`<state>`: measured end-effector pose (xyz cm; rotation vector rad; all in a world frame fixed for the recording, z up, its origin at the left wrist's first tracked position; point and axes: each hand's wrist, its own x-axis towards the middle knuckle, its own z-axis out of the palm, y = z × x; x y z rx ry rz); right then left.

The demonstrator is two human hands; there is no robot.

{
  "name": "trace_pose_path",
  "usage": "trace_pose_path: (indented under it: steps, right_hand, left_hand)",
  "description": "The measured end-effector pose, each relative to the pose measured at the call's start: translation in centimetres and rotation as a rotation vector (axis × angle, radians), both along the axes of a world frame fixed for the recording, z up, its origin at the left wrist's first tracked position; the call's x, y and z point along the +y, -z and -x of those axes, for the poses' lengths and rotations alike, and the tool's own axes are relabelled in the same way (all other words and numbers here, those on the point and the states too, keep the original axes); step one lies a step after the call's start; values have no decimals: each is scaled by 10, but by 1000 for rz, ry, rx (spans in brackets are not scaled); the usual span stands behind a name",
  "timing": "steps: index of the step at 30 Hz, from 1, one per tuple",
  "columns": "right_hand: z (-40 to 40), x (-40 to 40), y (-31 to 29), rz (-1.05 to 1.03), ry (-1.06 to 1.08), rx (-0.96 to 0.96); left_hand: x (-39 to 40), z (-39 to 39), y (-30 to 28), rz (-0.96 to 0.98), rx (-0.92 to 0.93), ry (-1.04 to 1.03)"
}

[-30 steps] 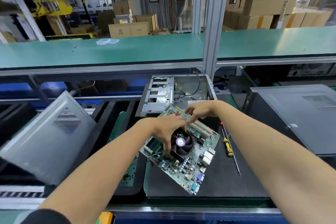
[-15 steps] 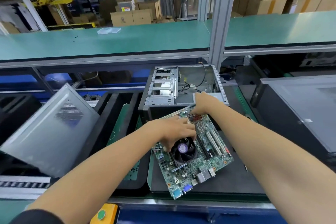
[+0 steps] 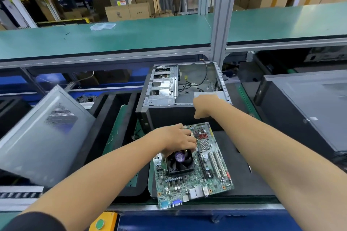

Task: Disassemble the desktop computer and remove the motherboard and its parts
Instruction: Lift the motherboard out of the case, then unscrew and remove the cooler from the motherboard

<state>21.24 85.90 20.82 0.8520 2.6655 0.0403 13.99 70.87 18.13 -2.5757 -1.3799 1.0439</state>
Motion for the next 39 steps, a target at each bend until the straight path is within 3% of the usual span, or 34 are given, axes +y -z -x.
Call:
trace_pose_path:
  steps: [8,29,32,39]
  right_hand:
    - [-11,-1,27,394,50,-142]
    - [-22,8,57,464,125,-144]
    - [-25,8,50,501,149,-122]
    - [-47,23,29,444,272,38]
  left_hand:
    - [18,4,28,-60,-26,70]
    - [38,18,53,22,-71,-83]
    - [43,14,39,27,-265,-236]
    - [70,-7,12,-257,-597,-496]
